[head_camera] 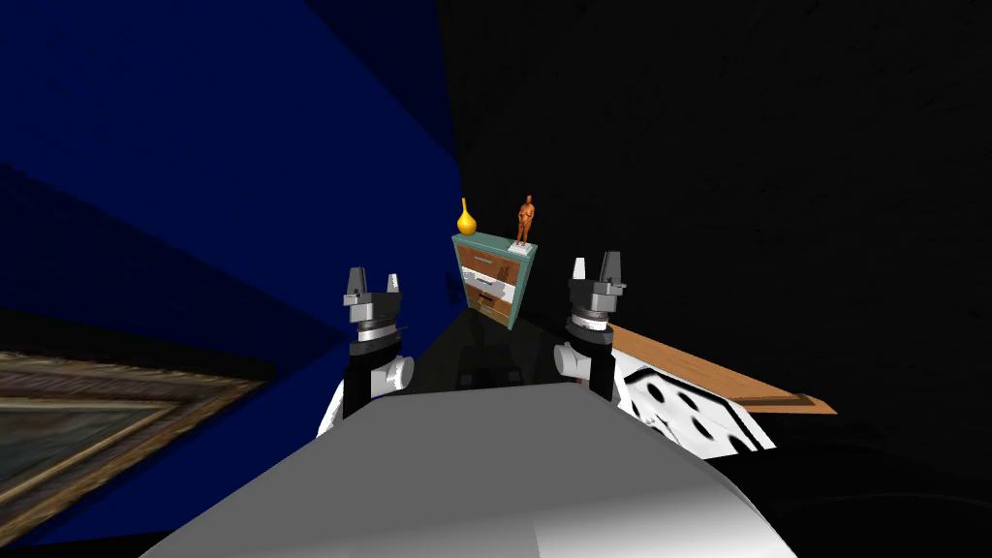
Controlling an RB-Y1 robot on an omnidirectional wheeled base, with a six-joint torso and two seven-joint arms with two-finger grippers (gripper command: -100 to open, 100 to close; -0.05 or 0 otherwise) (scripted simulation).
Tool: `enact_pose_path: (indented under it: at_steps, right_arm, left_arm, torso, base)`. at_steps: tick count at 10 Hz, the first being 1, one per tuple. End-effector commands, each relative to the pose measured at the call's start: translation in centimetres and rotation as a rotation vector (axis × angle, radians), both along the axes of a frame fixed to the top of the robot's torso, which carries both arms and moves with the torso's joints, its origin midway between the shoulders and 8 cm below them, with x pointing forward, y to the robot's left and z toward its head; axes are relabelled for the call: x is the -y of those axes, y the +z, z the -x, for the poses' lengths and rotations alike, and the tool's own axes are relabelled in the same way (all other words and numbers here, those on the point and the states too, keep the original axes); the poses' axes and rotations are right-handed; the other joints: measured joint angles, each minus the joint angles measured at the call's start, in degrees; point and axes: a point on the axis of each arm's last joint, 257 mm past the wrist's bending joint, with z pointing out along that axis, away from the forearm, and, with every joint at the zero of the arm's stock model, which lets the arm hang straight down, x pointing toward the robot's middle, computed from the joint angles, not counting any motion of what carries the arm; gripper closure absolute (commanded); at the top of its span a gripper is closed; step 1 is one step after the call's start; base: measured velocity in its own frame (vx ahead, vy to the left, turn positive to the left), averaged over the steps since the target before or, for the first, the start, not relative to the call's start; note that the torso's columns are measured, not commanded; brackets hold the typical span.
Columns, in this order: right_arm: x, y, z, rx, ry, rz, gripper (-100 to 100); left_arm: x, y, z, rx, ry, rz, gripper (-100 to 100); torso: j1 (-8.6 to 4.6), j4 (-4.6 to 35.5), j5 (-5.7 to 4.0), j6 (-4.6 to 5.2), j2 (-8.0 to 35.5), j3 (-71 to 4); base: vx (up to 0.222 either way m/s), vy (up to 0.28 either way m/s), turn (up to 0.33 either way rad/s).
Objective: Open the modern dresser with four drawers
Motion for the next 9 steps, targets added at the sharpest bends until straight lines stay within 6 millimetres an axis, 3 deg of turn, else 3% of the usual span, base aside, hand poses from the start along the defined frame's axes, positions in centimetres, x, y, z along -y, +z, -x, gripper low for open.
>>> enact_pose_path:
  at_steps: [1, 9]
  right_arm:
    - [0.0, 0.0, 0.0, 0.0, 0.0, 0.0, 0]
    - [0.0, 0.01, 0.01, 0.0, 0.0, 0.0, 0]
  left_arm:
    - [0.0, 0.0, 0.0, 0.0, 0.0, 0.0, 0]
    - [0.0, 0.02, 0.01, 0.0, 0.0, 0.0, 0]
  torso:
    - [0.0, 2.35, 0.0, 0.0, 2.32, -4.67]
    - [0.0, 35.37, 0.0, 0.0, 35.39, -70.73]
  base:
    - [0.0, 0.0, 0.0]
    - [0.0, 0.0, 0.0]
